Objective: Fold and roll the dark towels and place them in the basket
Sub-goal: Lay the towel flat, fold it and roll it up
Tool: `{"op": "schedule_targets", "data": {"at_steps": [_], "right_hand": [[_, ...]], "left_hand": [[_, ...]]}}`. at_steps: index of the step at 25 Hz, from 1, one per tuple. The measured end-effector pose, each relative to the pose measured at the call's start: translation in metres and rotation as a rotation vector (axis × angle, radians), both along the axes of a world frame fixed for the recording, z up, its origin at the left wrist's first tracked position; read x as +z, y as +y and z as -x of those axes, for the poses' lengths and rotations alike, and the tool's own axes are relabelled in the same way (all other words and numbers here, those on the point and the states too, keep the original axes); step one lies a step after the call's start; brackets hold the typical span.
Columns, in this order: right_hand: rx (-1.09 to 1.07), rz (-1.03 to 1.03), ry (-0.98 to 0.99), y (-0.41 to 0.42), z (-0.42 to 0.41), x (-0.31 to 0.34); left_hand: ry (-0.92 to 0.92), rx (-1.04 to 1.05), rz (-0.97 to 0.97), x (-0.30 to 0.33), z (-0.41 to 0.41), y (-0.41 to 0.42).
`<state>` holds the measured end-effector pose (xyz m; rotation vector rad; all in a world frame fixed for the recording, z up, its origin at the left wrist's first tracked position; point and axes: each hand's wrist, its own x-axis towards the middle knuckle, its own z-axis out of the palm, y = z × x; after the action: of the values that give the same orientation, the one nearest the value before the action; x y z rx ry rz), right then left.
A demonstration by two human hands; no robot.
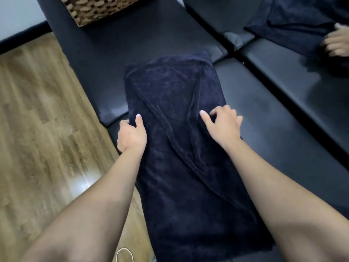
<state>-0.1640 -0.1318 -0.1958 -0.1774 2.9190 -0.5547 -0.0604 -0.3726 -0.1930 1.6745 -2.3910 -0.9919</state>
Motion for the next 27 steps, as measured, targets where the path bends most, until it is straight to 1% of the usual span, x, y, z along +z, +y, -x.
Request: {"op": "schedule_targets", "data": {"at_steps": [3, 5, 7, 9, 11, 12, 14, 15, 17, 19, 20, 22, 24, 27], "right_hand": [[0.137, 0.066, -0.115, -0.043, -0.003, -0.003], [0.108, 0.144, -0.126, -0.052, -0.001, -0.002], [-0.04, 0.228, -0.107, -0.039, 0.01, 0.0], [-0.265, 0.298, -0.056, -0.012, 0.023, 0.002], [-0.422, 0.251, -0.059, 0.018, 0.03, -0.002], [-0.438, 0.19, -0.1, 0.026, 0.03, -0.004], [-0.408, 0.092, -0.176, 0.029, 0.028, -0.006], [-0.404, 0.093, -0.179, 0.026, 0.029, -0.005], [-0.404, 0.166, -0.151, 0.018, 0.038, 0.0], [-0.343, 0.251, -0.127, 0.006, 0.055, 0.001], [-0.311, 0.302, -0.135, -0.001, 0.066, 0.0], [-0.317, 0.389, -0.181, -0.015, 0.092, -0.002], [-0.345, 0.414, -0.237, -0.03, 0.115, 0.0], [-0.324, 0.361, -0.277, -0.052, 0.143, -0.003]], "left_hand": [[-0.046, -0.033, 0.009, -0.002, 0.016, -0.014], [-0.053, -0.055, 0.028, -0.005, 0.019, -0.021], [-0.067, -0.055, 0.047, -0.009, 0.018, -0.028], [-0.089, -0.047, 0.065, -0.009, 0.017, -0.03], [-0.098, -0.059, 0.088, -0.006, 0.018, -0.024], [-0.095, -0.068, 0.1, -0.006, 0.019, -0.021], [-0.087, -0.054, 0.107, -0.006, 0.019, -0.019], [-0.075, -0.03, 0.103, -0.006, 0.021, -0.02], [-0.037, 0.006, 0.085, -0.004, 0.029, -0.023], [0.005, -0.002, 0.064, -0.001, 0.046, -0.029], [0.018, -0.012, 0.052, -0.001, 0.056, -0.034], [0.025, -0.039, 0.024, -0.005, 0.076, -0.045], [0.019, -0.052, 0.011, -0.008, 0.095, -0.056], [0.002, -0.069, -0.008, -0.009, 0.121, -0.071]]}}
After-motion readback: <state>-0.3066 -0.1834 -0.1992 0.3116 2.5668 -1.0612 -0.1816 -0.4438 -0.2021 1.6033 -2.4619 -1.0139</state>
